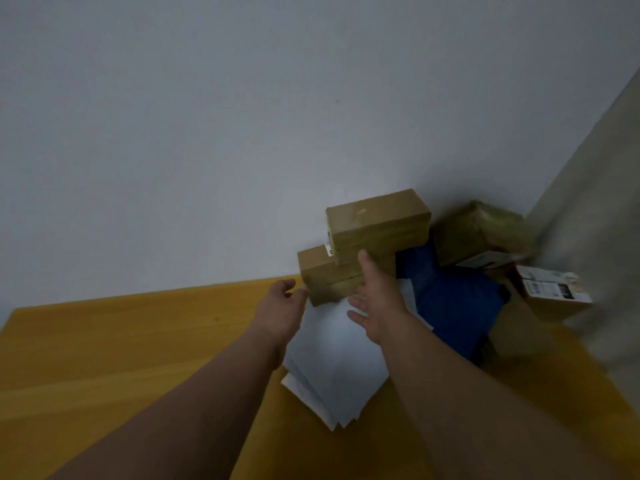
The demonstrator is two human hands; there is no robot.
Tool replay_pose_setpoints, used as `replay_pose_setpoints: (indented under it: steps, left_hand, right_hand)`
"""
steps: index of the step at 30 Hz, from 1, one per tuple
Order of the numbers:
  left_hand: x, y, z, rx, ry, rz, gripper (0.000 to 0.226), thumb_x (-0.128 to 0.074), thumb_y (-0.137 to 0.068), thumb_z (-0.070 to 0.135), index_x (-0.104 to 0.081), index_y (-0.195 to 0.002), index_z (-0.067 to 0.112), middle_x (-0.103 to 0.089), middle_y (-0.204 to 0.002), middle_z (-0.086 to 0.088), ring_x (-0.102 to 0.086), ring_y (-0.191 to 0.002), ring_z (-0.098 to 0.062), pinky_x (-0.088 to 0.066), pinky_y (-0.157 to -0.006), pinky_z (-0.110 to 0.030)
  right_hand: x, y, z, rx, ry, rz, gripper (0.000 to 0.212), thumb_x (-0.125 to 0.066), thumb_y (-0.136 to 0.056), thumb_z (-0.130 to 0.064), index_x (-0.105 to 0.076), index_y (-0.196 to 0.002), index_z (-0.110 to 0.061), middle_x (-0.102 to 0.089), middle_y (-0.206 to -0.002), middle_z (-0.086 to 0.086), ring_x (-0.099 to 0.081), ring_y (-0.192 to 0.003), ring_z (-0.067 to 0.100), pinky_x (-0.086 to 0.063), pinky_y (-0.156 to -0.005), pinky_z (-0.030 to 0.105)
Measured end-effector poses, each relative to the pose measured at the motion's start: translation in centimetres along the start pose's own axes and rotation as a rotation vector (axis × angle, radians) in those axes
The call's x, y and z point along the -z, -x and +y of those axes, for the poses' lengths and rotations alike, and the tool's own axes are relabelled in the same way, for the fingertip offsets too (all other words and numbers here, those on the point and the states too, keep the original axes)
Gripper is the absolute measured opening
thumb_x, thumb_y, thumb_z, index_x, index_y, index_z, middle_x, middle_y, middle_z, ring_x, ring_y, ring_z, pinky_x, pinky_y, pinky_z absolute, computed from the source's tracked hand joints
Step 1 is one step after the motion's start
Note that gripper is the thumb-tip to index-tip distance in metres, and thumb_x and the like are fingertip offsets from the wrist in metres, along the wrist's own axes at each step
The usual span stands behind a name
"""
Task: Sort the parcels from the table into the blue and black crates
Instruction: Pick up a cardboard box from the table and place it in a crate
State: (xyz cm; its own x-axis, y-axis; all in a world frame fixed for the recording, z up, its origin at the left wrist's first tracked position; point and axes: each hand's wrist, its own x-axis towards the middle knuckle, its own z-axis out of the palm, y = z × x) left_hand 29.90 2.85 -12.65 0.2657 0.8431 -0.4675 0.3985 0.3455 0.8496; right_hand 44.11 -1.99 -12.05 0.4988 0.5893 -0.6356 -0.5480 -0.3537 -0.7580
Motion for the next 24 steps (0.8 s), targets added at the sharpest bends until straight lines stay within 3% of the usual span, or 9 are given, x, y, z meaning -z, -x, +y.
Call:
replay_pose_setpoints:
  steps: [6, 10, 13, 16, 21, 24]
  left_hand:
    - [-2.4, -0.9, 1.0, 0.047, 0.035, 0.083, 0.050, -0.049, -0.098, 0.041, -0.041, -0.142, 0.020, -0.053, -0.136, -0.008, -0.053, -0.120, -0.028, -0.044, -0.104, -0.048]
    - [-2.4, -0.7, 1.4, 0.053, 0.038, 0.113, 0.049, -0.051, -0.097, 0.042, -0.043, -0.141, 0.020, -0.054, -0.134, -0.006, -0.055, -0.116, -0.025, -0.046, -0.102, -0.048]
    - [-2.2, -0.3, 1.0, 0.076, 0.047, 0.123, 0.048, -0.051, -0.097, 0.040, -0.045, -0.140, 0.020, -0.053, -0.134, -0.005, -0.056, -0.112, -0.024, -0.048, -0.098, -0.045]
    - [-2.1, 0.3, 0.3, 0.093, 0.116, 0.112, 0.044, -0.050, -0.099, 0.036, -0.044, -0.139, 0.018, -0.055, -0.126, -0.003, -0.058, -0.101, -0.018, -0.050, -0.082, -0.035]
    - [-1.3, 1.6, -1.0, 0.137, 0.314, 0.113, 0.036, -0.052, -0.098, 0.038, -0.052, -0.128, 0.019, -0.059, -0.116, 0.000, -0.060, -0.099, -0.015, -0.052, -0.075, -0.032]
    - [-0.6, 2.9, -1.4, 0.206, 0.447, 0.079, 0.030, -0.052, -0.096, 0.046, -0.054, -0.116, 0.023, -0.061, -0.117, -0.001, -0.062, -0.100, -0.019, -0.053, -0.070, -0.034]
  right_hand:
    - [-1.7, -3.8, -3.4, -0.069, -0.196, 0.080, 0.106, -0.076, -0.065, -0.067, -0.024, -0.151, -0.033, -0.040, -0.147, 0.004, -0.044, -0.131, 0.034, -0.044, -0.100, 0.058]
    - [-2.1, -5.1, -4.5, -0.116, -0.264, 0.106, 0.110, -0.083, -0.063, -0.058, -0.022, -0.150, -0.031, -0.042, -0.145, 0.005, -0.045, -0.129, 0.036, -0.040, -0.102, 0.060]
    - [-1.7, -5.4, -4.8, -0.098, -0.276, 0.079, 0.095, -0.083, -0.070, -0.048, -0.031, -0.146, -0.024, -0.050, -0.137, 0.006, -0.054, -0.119, 0.033, -0.045, -0.097, 0.052]
    - [-0.8, -4.8, -4.0, -0.052, -0.272, 0.069, 0.075, -0.080, -0.070, -0.045, -0.047, -0.134, -0.023, -0.058, -0.124, 0.005, -0.060, -0.105, 0.028, -0.051, -0.083, 0.041]
    - [2.5, -1.7, -0.2, -0.092, -0.278, -0.124, 0.052, -0.072, -0.075, -0.041, -0.061, -0.122, -0.021, -0.066, -0.116, 0.007, -0.062, -0.105, 0.024, -0.048, -0.086, 0.035]
    - [4.3, 0.8, 2.8, -0.166, -0.328, -0.243, 0.044, -0.075, -0.065, -0.032, -0.071, -0.106, -0.018, -0.071, -0.111, 0.011, -0.062, -0.105, 0.028, -0.049, -0.086, 0.037]
